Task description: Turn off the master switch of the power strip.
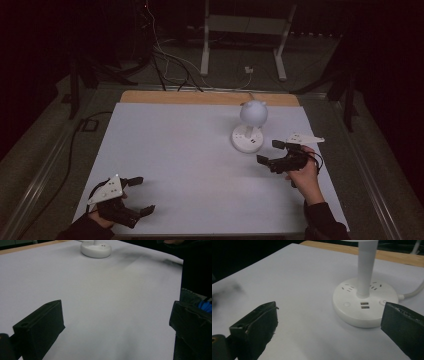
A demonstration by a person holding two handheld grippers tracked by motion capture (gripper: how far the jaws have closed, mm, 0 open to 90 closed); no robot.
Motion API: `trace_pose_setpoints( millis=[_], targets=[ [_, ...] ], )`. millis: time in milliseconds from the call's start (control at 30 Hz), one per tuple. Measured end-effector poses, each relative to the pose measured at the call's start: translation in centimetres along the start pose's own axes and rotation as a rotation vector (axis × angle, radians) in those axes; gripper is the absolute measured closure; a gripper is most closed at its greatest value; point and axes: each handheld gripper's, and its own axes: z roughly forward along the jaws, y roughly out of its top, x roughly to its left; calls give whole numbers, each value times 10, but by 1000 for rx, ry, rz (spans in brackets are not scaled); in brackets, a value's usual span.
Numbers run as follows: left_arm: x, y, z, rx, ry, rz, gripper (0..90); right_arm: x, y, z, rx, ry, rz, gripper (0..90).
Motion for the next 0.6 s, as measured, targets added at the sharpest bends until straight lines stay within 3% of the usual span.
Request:
trace_pose_setpoints(
  millis=[233, 600],
  targets=[
    [0, 0, 0, -1, 0, -1, 1, 11, -6, -11, -28, 9, -21, 7],
    [0, 0, 0, 0, -2, -3, 1, 22, -24, -21, -29, 1, -65, 7]
  ],
)
